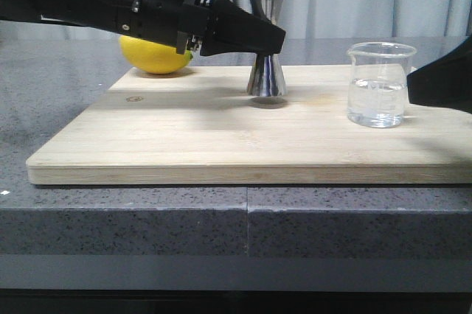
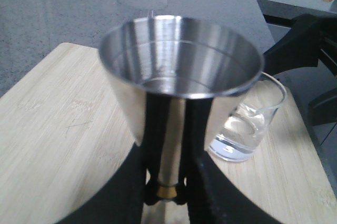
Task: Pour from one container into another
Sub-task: 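Reach the right gripper to the glass beaker and grasp it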
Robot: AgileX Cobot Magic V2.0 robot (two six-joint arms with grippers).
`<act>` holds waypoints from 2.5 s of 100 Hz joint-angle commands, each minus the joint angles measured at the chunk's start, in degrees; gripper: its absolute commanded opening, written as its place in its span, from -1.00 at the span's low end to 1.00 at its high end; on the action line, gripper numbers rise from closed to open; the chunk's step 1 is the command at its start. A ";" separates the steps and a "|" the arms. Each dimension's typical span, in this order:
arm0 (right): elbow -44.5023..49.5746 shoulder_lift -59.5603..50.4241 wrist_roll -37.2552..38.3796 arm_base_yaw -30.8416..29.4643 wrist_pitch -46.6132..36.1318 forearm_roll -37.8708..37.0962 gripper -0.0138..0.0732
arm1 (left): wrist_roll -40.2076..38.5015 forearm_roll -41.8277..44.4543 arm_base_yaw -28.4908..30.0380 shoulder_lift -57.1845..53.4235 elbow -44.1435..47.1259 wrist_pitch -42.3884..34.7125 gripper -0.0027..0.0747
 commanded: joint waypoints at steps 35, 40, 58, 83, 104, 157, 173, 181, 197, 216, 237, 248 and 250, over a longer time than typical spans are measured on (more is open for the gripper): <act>-1.36 5.30 0.58 0.61 -10.85 -0.91 0.43 | -2.53 -1.46 -0.84 -2.85 -4.14 7.06 -0.99; -1.36 6.14 0.58 1.55 -11.65 -1.02 0.43 | -2.53 -1.06 -0.84 -2.85 -4.14 7.31 -0.99; -1.36 9.35 0.58 4.88 -16.40 -1.02 0.43 | -2.76 -0.62 -0.84 -2.85 -4.14 9.16 -0.99; -1.36 14.08 0.58 5.17 -22.47 -1.02 0.43 | -3.65 1.48 -0.84 -3.85 -4.14 9.16 -0.99; -1.36 16.16 0.58 5.17 -26.03 -1.02 0.43 | -3.81 1.69 -0.84 -5.15 -4.14 9.16 -0.99; -1.57 22.96 -0.41 5.06 -34.98 -1.02 0.43 | -4.39 1.85 -0.84 -5.39 -4.14 9.16 -0.99; -1.57 25.44 -0.41 4.61 -38.95 0.24 0.42 | -4.39 1.85 -0.84 -5.39 -4.14 9.16 -0.99; -1.57 26.03 -0.41 3.92 -40.22 0.24 0.37 | -4.39 1.95 -0.84 -5.39 -4.14 9.16 -0.99; -1.57 26.11 -0.41 2.75 -41.25 0.24 0.22 | -4.39 2.33 -0.84 -5.39 -4.14 9.16 -0.99; -1.57 26.11 -0.41 2.75 -41.25 0.24 0.18 | -4.39 2.41 -0.84 -5.39 -4.14 9.16 -0.99; -1.57 26.11 -0.41 2.75 -41.25 0.24 0.05 | -4.39 2.41 -0.84 -5.39 -4.14 9.16 -0.99; -1.57 26.11 -0.41 2.75 -41.38 0.24 -0.12 | -4.39 2.41 -0.84 -5.39 -4.14 9.16 -0.99; -1.57 26.11 -0.41 2.75 -41.50 0.24 -0.14 | -4.39 2.41 -0.84 -5.39 -4.14 9.16 -0.99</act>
